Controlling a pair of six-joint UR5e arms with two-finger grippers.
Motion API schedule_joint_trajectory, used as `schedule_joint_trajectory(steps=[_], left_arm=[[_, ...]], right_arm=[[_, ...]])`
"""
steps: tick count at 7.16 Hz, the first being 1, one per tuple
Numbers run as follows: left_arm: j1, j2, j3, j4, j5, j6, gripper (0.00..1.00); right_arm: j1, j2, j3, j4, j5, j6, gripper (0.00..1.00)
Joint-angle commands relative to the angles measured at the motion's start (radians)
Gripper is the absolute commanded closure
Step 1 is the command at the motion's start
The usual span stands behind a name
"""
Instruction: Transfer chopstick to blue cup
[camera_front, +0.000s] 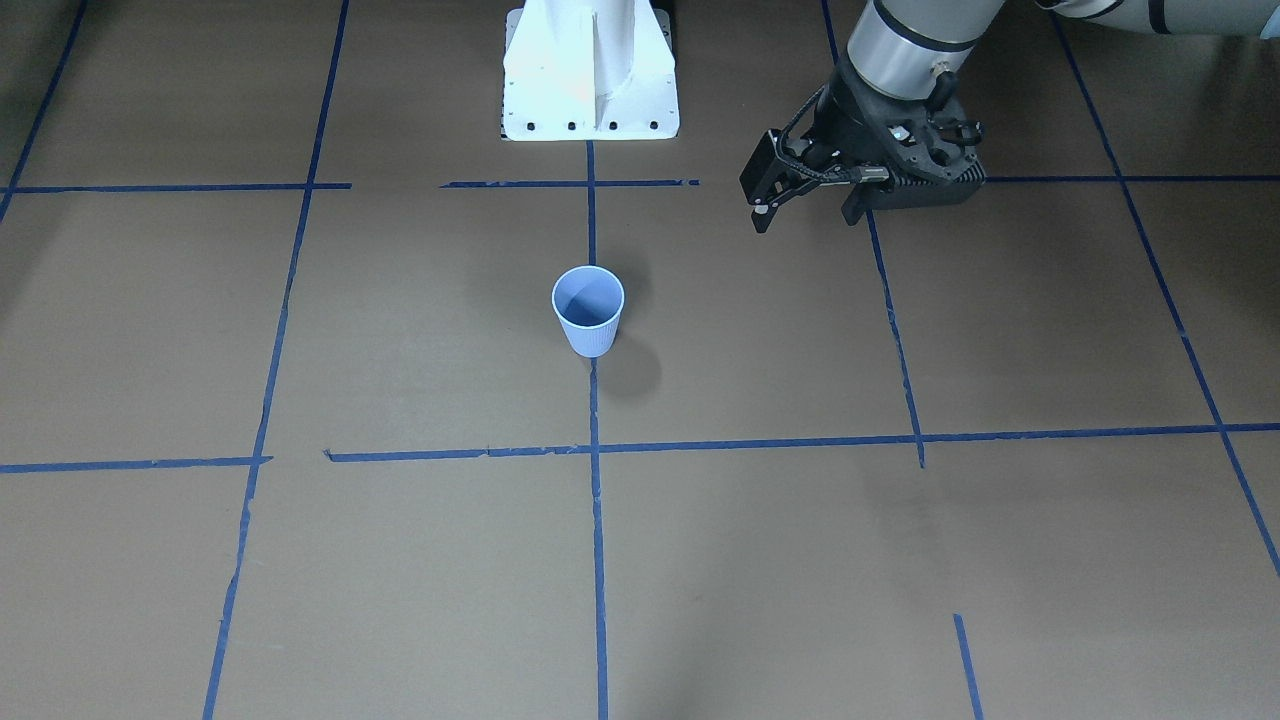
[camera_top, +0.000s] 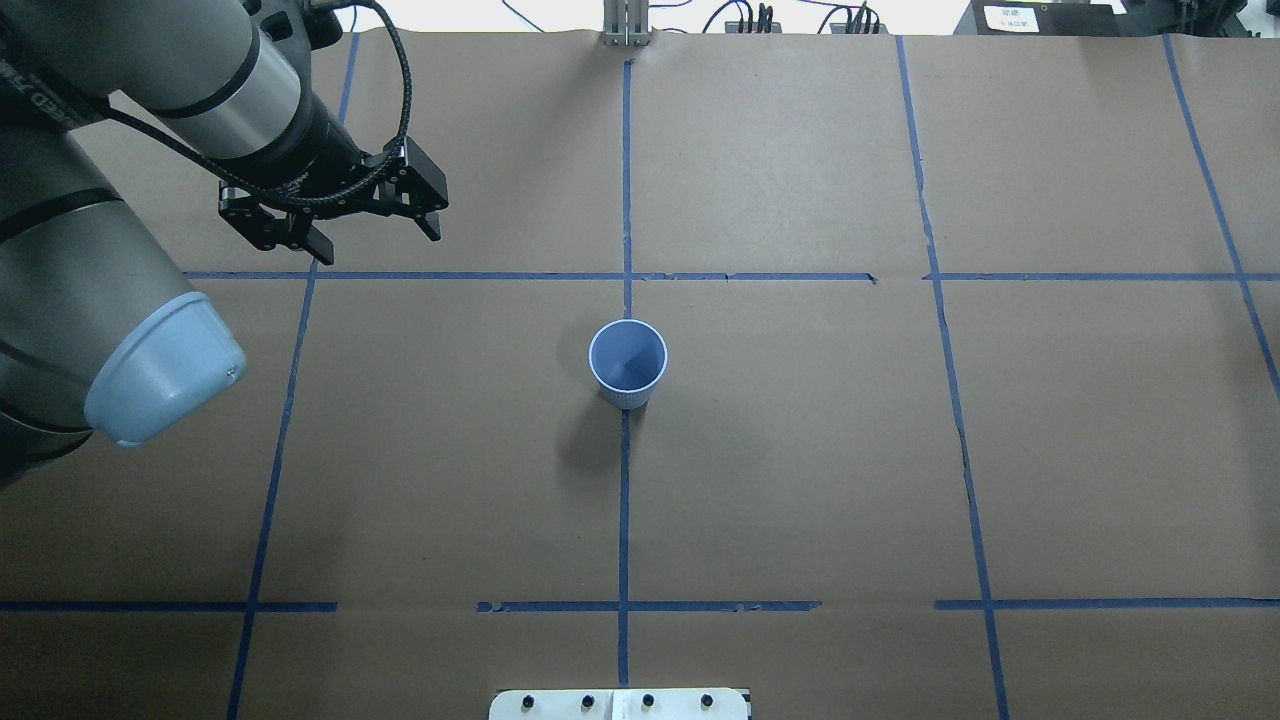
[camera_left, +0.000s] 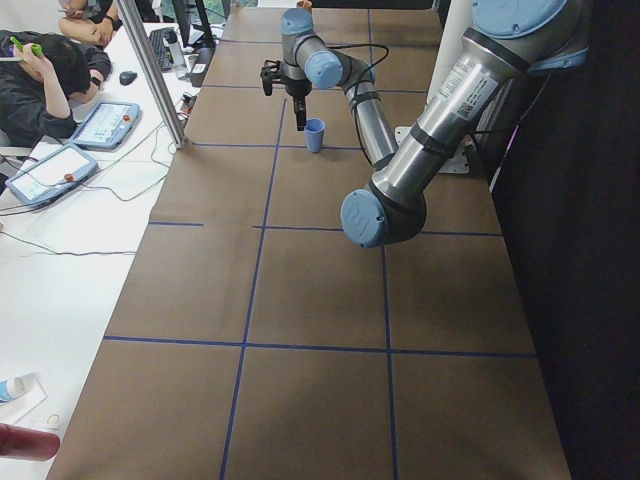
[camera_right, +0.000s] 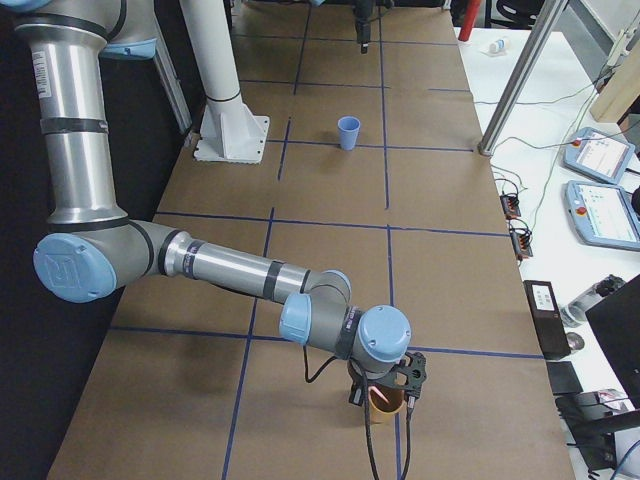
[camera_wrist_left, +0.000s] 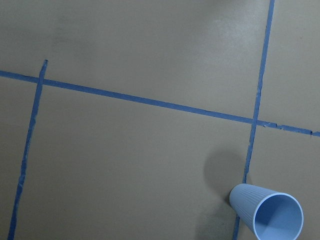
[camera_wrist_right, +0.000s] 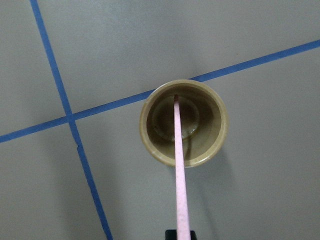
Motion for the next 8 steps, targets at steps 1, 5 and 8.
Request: schedule_joint_trajectory(steps=[1,5,8], left_arm=[[-0.001,0.013,-0.019,0.0,0.001,0.002,0.0],[-0.05,0.127,-0.091,0.003,0.013,0.079,0.0],[-0.3,0.333,-0.079,0.008,0.003,0.589,0.0]], right_arm=[[0.033,-0.001,0.206,-0.293,-0.043,-0.002,1.0],[0.07,0.008,0.657,-0.825,-0.149,-0.005,1.0],[-0.088,0.138,0.725,-0.852,0.085,0.041,1.0]])
